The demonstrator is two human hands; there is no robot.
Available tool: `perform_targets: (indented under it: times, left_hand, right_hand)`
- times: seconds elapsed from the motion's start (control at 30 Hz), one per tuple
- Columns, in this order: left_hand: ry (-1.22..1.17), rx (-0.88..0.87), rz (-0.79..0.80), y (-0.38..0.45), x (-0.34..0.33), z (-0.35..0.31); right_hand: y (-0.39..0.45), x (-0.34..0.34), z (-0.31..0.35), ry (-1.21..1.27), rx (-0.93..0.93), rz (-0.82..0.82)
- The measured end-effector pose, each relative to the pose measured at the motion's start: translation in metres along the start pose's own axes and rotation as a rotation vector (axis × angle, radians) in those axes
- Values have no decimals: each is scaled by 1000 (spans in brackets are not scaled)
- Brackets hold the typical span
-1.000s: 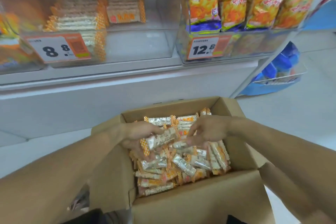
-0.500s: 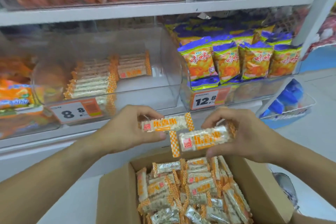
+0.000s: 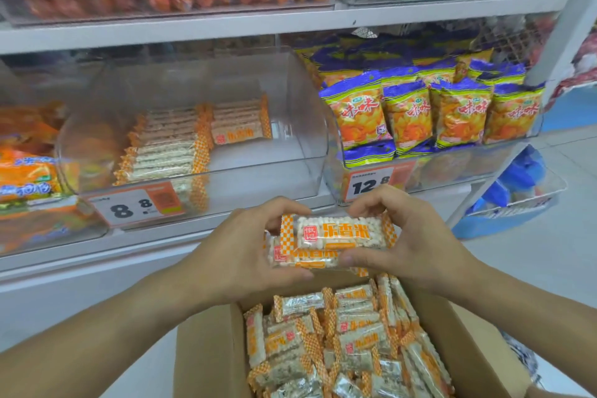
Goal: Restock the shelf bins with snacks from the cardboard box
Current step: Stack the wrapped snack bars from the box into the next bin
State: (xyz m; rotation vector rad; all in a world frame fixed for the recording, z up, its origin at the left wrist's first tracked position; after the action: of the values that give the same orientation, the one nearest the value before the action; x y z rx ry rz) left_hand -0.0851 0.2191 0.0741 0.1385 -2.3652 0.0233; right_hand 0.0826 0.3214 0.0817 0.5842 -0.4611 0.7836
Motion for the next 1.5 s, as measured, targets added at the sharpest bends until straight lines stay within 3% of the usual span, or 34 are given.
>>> perform_targets:
  times: [0.17, 0.27, 0.47, 0.53, 0.6, 0.7, 0.83, 0.93, 1.1, 1.2, 1.33, 1.5]
  left_hand:
    - [15, -22, -32, -3, 8, -2]
    - [2, 2, -36, -4, 8, -1]
    - [-78, 79, -7, -3, 9, 12]
    - [-141, 96, 66, -5, 7, 14]
    - [-223, 118, 137, -7, 6, 15]
    - [-380, 219, 109, -8, 13, 25]
    - [-343, 301, 80, -9, 24, 37]
    - [-340, 239, -12, -13, 43, 35]
    - [-365, 21, -226, -21, 82, 16]
    - [-282, -74, -404, -30, 110, 12]
    - [-61, -24, -662, -36, 145, 40]
    - [159, 47, -634, -23, 142, 87]
  right_hand:
    - [4, -14, 7, -64, 44, -24]
    - [5, -29, 8, -18, 19, 46]
    - [0, -43, -2, 549, -274, 206]
    - [0, -43, -3, 563, -283, 206]
    - [2, -40, -5, 512, -267, 166]
    - [5, -35, -5, 458, -251, 122]
    - [7, -34, 5, 353, -197, 93]
    - [10, -38, 19, 311, -193, 106]
    - [39, -53, 65, -141, -86, 359]
    - [72, -50, 97, -349, 40, 292]
    - [131, -39, 110, -492, 99, 166]
    - [203, -73, 64, -627, -28, 309]
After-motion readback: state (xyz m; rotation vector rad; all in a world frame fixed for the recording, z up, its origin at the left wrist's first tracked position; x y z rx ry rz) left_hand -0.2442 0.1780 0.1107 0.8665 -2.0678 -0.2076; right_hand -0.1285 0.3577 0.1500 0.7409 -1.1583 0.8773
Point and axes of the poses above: each hand's wrist, its own y-axis towards the middle knuckle, its own x-axis out of the back of the hand, z = x × y, the point moved 8 cm from there along y, towards the middle knuckle, and after that the axes turned 4 degrees about x, right-handed, at the moved point
